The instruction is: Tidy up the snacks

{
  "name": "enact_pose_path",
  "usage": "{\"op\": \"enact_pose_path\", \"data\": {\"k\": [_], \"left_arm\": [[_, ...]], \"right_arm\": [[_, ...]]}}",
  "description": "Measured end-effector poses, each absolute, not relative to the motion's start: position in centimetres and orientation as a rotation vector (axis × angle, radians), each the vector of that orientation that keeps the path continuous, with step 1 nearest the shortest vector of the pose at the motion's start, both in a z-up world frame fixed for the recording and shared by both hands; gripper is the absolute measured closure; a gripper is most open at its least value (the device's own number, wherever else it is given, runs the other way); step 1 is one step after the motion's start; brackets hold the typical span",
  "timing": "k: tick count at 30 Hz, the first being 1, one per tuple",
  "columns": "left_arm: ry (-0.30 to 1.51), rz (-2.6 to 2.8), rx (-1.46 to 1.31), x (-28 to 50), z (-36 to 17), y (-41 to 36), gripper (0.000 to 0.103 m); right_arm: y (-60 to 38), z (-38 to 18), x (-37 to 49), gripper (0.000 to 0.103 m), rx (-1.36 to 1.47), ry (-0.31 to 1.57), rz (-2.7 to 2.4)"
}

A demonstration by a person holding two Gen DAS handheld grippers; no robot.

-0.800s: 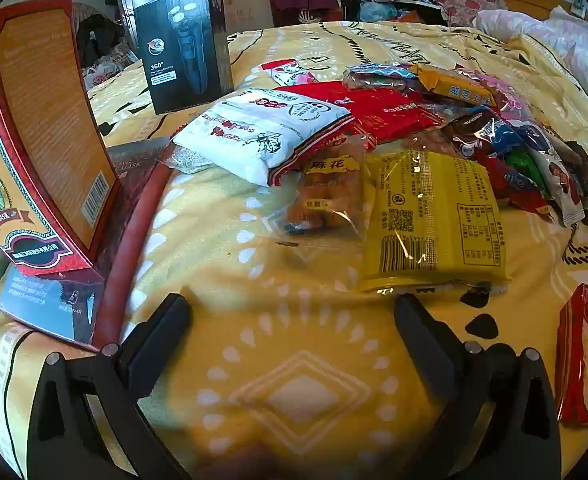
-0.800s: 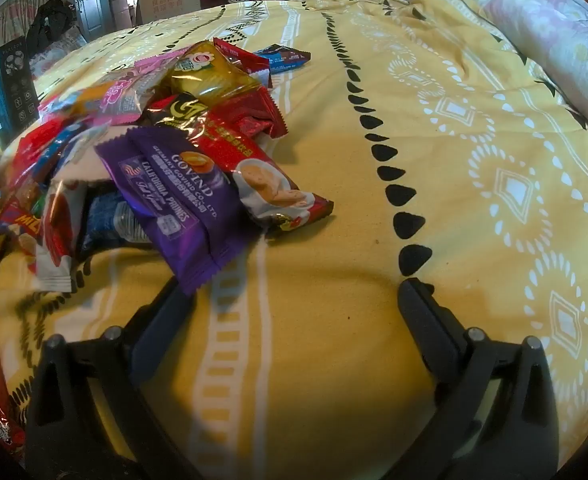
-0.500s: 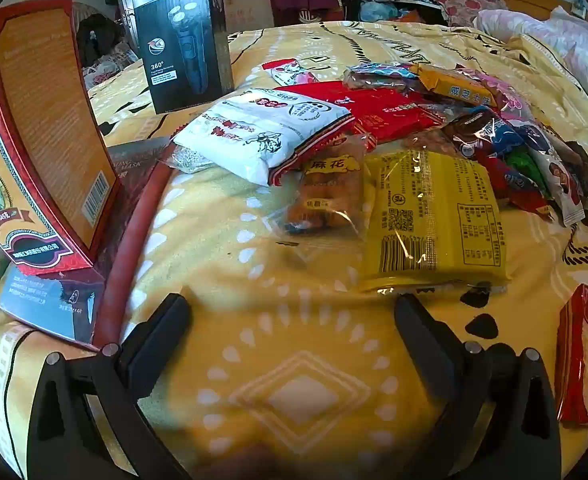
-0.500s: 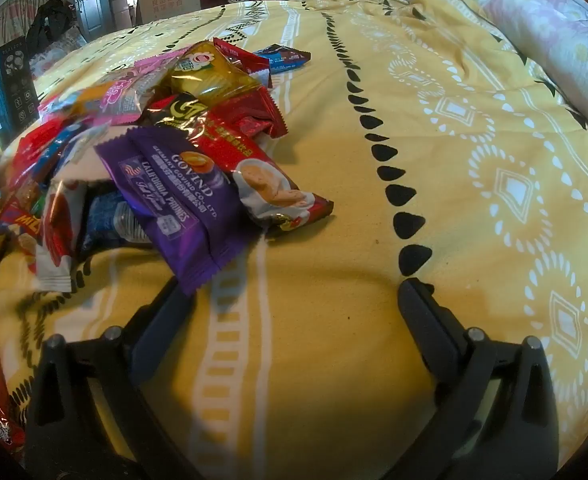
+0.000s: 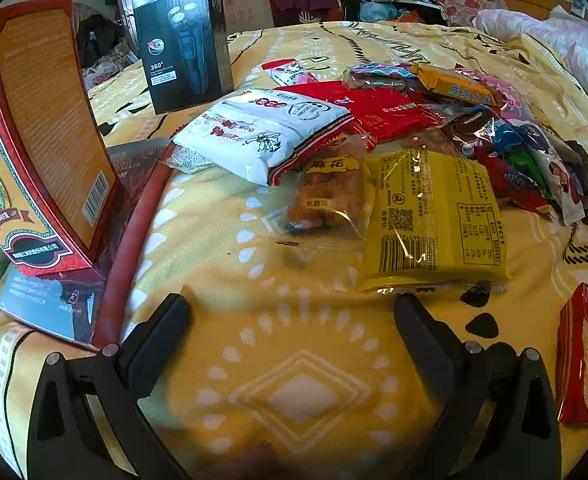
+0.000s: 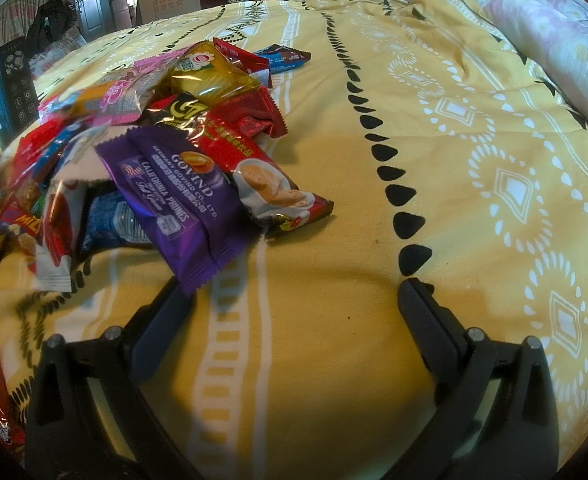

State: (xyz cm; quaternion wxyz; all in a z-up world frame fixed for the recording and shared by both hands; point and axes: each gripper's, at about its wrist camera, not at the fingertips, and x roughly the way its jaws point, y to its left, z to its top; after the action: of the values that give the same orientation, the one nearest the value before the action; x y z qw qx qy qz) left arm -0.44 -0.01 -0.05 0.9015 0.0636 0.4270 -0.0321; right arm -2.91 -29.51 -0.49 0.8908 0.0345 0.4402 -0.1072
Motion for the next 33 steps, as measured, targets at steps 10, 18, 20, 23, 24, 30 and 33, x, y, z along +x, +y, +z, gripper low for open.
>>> {"op": "enact_pose_path", "data": {"k": [10,18,20,23,24,30,33], "left_arm": [[0.885,-0.067,0.131,-0.29,-0.09,0.03,0.000],[0.886,-0.067,0.132,-0.24,-0.17,-0.03,0.000],[0.886,-0.066,0.133,-0.23,-0.15,-0.03,0.000],[0.887,-0.067,0.129,-0.19,-0.19,-0.04,0.000],[0.888,-0.068,0.126,-0.08,-0.22,-0.02,0.000],[0.887,-0.076,0.114,-0.13,-0.21,0.18,0.000],[0.890,-0.080,0.107,-0.26,-0.18,0.25,0.000]], "right_arm": [[-29.51,-0.49,-2.91,0.000,0.072,0.914,-0.223],[-29.56,-0.51,-2.82,0.000,0.071,0.914,-0.223],[-29.59,-0.52,-2.76,0.000,0.071,0.914,-0.223],[-29.64,-0.54,-2.68,0.000,0.072,0.914,-0.223],[-29.66,-0.55,-2.65,0.000,0.071,0.914,-0.223],[-29.76,-0.59,-2.47,0.000,0.071,0.914,-0.223],[-29.81,-0.61,-2.39,0.000,0.072,0.914,-0.223]]}}
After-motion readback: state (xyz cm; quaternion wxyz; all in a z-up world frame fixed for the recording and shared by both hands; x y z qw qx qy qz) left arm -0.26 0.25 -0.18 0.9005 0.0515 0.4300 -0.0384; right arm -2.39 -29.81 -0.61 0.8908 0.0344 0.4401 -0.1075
